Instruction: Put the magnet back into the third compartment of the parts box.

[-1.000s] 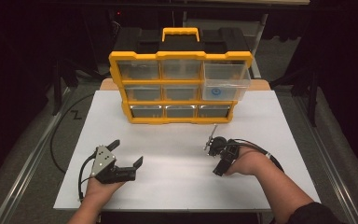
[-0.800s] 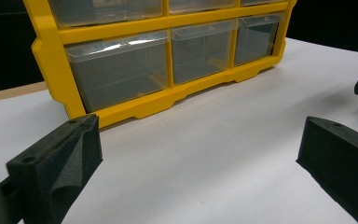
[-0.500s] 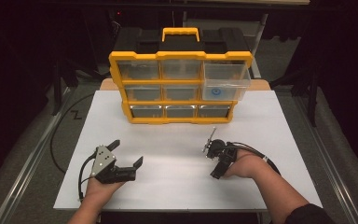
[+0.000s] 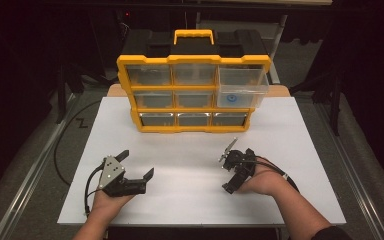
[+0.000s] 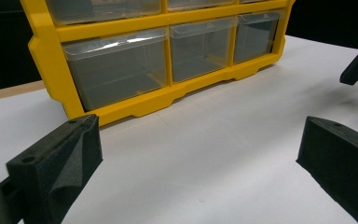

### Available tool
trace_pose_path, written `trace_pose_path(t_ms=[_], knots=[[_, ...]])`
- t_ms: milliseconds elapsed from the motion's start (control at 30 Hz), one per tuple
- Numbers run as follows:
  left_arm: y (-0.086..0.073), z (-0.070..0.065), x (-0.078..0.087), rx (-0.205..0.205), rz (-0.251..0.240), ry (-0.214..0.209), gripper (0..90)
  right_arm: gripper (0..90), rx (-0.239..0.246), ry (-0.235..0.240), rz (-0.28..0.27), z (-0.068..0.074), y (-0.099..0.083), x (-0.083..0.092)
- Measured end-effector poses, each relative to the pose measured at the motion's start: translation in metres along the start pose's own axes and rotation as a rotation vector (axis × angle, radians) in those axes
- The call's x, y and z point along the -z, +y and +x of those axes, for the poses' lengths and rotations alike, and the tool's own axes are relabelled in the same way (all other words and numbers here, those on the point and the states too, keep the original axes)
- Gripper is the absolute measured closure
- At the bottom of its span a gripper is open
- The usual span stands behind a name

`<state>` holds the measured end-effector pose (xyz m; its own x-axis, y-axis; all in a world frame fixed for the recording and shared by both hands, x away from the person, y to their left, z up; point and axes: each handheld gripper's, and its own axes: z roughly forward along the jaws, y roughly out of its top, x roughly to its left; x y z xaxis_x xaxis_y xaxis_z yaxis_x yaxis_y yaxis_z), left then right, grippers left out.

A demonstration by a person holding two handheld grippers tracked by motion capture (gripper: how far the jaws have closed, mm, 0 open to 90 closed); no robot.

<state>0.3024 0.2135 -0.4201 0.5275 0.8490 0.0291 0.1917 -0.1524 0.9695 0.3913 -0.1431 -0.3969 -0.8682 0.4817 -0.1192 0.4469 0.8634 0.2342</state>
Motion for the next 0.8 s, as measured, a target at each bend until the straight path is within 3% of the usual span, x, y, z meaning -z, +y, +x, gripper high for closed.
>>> trace_pose_path(t_ms=[267, 800], knots=[[0.000, -0.001, -0.001, -0.004, 0.009, -0.003, 0.3, 1.1, -0.045, -0.025, -0.085, 0.000, -0.010, -0.003], [-0.001, -0.002, -0.002, -0.001, 0.013, -0.001, 0.3, 1.1, -0.108, -0.031, -0.233, 0.002, -0.021, -0.003]])
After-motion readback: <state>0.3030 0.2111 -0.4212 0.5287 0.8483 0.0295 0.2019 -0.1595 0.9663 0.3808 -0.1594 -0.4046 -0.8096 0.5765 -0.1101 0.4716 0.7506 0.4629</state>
